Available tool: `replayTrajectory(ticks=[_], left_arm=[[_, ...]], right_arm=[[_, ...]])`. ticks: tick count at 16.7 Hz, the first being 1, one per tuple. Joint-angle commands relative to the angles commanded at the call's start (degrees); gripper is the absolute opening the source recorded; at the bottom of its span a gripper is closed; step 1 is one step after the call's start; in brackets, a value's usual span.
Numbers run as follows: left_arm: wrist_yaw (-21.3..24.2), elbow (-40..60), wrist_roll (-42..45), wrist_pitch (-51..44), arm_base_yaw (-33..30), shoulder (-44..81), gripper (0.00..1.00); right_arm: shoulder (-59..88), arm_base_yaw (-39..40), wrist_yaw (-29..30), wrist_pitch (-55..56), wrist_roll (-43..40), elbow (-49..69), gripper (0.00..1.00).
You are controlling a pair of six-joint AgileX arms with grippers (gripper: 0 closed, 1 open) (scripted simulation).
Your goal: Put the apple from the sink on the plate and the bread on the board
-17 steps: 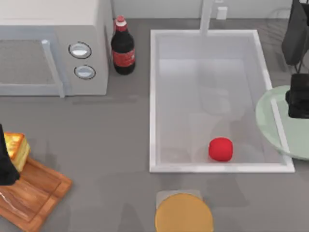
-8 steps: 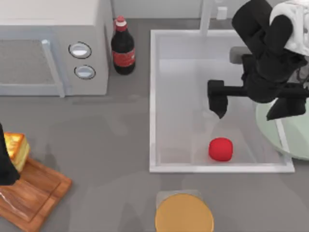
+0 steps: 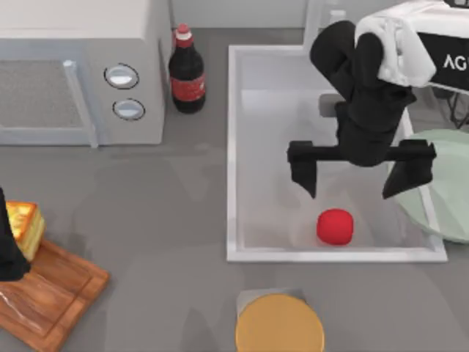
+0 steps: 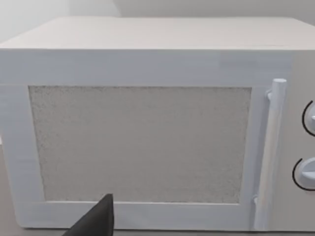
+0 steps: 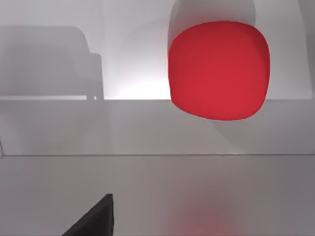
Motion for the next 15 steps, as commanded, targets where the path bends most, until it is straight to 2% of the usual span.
replayTrajectory(ticks=[5,15], left_arm=[[0.00,0.00,0.00,0.00,0.00,0.00,1.00],[0.00,0.00,0.00,0.00,0.00,0.00,1.00]], right_arm=[[1.24,-0.28,0.00,2.24,-0.05,-1.18,1.00],[15.74,0.06,0.16,26.48,0.26,-10.61,1.00]])
